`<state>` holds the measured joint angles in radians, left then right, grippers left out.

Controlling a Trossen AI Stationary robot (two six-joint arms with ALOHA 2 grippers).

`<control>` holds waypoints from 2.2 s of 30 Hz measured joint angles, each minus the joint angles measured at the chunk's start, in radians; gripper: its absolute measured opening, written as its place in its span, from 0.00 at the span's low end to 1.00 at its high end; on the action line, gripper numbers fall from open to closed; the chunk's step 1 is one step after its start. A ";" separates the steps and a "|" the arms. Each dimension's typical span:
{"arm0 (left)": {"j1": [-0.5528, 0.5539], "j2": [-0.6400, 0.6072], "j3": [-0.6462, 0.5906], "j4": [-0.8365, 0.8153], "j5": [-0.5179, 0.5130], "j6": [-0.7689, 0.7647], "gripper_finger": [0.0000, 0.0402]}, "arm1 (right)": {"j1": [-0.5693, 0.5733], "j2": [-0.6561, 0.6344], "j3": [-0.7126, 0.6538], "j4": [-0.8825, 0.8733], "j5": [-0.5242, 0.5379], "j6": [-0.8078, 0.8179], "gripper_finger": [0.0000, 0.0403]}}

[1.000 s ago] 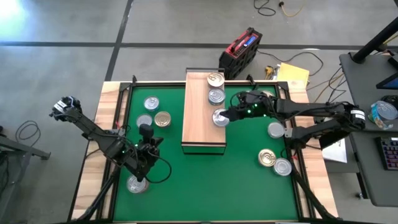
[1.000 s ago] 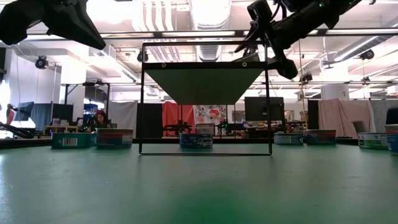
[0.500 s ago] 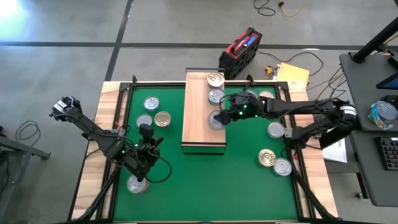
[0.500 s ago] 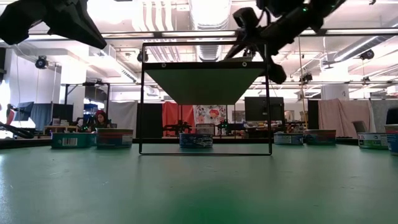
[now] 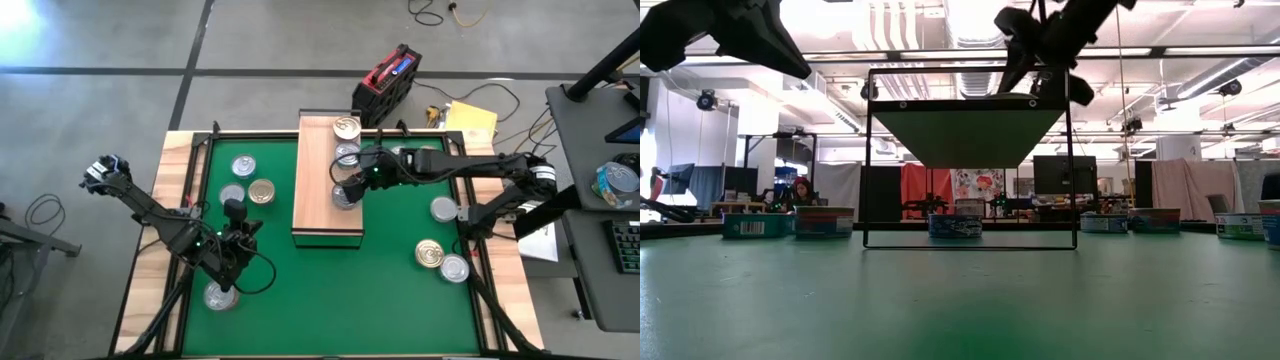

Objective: Stack canned seafood by type on shelf
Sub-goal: Put the bottom green tuna can on the shelf

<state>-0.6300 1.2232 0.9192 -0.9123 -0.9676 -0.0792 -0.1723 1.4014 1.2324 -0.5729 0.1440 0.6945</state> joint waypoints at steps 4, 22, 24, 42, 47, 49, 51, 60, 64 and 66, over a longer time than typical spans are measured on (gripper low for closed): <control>0.000 0.000 0.000 0.000 0.000 0.000 0.00 | 0.033 -0.008 0.031 -0.054 0.058 -0.002 0.69; 0.000 0.000 0.000 0.004 -0.001 0.000 0.00 | 0.228 -0.014 0.057 -0.078 0.152 -0.166 0.07; 0.000 0.000 0.000 0.005 -0.001 0.000 0.00 | 0.233 -0.006 0.057 -0.078 0.178 -0.173 0.04; 0.000 0.000 0.000 0.007 -0.002 0.000 0.00 | 0.218 0.079 0.057 -0.079 0.233 -0.198 0.02; 0.003 0.000 0.000 0.007 -0.002 0.000 0.00 | 0.209 0.078 0.058 -0.109 0.278 -0.198 0.02; 0.003 0.000 0.000 0.007 -0.002 0.000 0.00 | 0.203 0.076 0.058 -0.112 0.279 -0.211 0.02; 0.003 0.000 0.000 0.007 -0.002 0.000 0.00 | 0.201 0.075 0.058 -0.112 0.278 -0.218 0.02; 0.004 0.000 0.000 0.007 -0.011 -0.001 0.00 | 0.180 0.075 0.057 -0.104 0.275 -0.243 0.02; 0.004 0.000 0.000 0.007 -0.013 0.000 0.00 | 0.168 0.075 0.057 -0.103 0.275 -0.249 0.02; 0.004 0.000 0.000 0.007 -0.013 -0.001 0.00 | 0.163 0.075 0.057 -0.103 0.275 -0.250 0.02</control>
<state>-0.6262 1.2232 0.9192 -0.9051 -0.9805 -0.0798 -0.0092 1.4761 1.2892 -0.6760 0.4194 0.4446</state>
